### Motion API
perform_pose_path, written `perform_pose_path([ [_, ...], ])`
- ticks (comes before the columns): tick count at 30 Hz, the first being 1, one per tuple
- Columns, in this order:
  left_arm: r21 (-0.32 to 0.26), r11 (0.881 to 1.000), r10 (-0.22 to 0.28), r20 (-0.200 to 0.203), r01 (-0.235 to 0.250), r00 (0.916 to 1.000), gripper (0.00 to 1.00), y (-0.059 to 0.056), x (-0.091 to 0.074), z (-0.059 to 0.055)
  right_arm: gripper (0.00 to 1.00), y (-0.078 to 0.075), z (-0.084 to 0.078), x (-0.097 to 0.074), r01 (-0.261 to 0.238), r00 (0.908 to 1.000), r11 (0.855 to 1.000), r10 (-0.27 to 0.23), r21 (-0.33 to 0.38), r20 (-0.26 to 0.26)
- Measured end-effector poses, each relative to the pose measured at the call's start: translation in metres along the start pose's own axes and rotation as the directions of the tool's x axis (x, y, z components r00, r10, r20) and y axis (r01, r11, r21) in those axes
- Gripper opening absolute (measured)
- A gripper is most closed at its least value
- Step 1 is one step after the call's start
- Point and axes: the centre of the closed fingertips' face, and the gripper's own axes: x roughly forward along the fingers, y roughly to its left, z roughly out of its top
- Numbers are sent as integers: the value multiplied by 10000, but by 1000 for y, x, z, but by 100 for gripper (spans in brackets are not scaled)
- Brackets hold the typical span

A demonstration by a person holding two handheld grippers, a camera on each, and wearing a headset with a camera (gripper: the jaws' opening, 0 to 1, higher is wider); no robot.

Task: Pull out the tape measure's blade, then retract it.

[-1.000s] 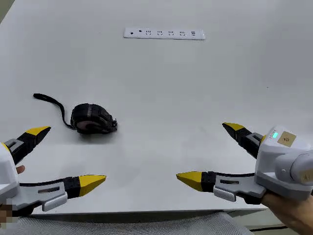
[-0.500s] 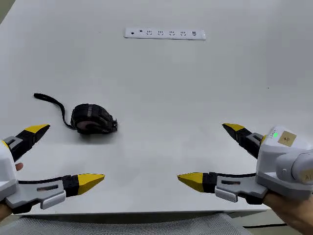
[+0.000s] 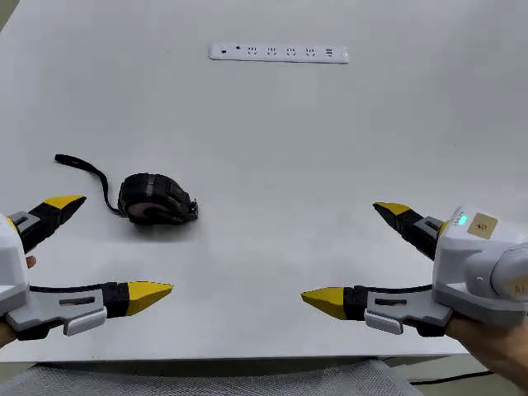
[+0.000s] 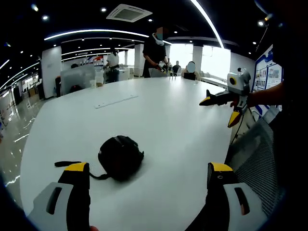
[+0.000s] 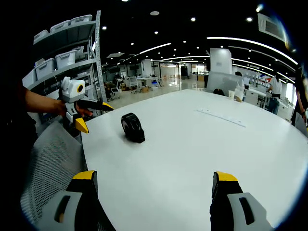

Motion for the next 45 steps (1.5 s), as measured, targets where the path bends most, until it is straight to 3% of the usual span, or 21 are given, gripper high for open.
perform_pose_path([
  [21,694,9952,-650,-654,695,9957,99,21,18,-1,90,-9,6,26,-1098,9935,9906,1069,-814,-384],
  [36,1468,9781,-1286,-1316,1476,9829,92,36,31,-2,83,-10,13,56,-1979,9795,9655,1881,-1692,-724],
  [45,2002,9601,-1628,-1668,1951,9724,80,45,38,-1,76,-7,20,76,-2588,9658,9359,2467,-2389,-795],
])
